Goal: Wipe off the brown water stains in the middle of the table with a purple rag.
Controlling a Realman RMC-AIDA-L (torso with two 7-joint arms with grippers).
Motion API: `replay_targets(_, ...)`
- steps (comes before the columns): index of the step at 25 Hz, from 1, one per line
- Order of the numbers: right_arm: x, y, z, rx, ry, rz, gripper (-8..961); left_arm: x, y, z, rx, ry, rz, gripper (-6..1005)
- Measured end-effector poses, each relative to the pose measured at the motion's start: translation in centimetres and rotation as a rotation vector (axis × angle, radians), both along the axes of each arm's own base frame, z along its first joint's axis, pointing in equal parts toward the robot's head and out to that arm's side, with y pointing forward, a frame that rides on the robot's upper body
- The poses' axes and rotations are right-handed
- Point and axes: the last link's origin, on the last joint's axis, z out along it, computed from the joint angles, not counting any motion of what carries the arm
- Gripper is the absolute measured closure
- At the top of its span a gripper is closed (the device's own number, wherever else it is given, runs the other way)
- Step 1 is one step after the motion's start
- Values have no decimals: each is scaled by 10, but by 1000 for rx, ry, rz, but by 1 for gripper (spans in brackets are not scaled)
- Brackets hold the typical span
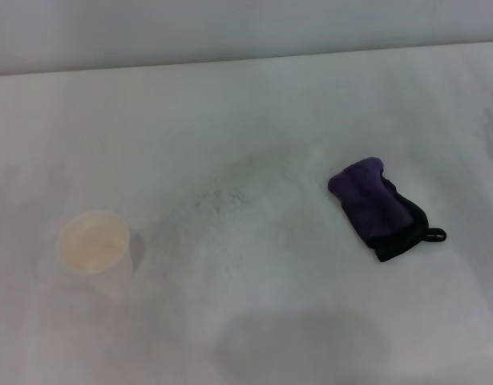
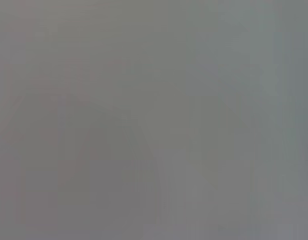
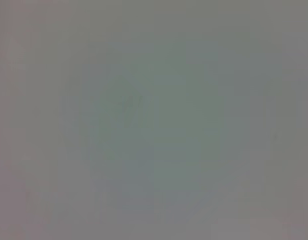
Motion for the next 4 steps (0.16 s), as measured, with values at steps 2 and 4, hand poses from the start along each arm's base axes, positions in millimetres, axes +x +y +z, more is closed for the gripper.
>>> replay_targets(2,1,0,0,-2,-11,-4,557,-1,3,-2,1,-21,19,165)
replay_targets(4,1,0,0,-5,-25,-10,552,-2,6,-5,3,-38,36,165)
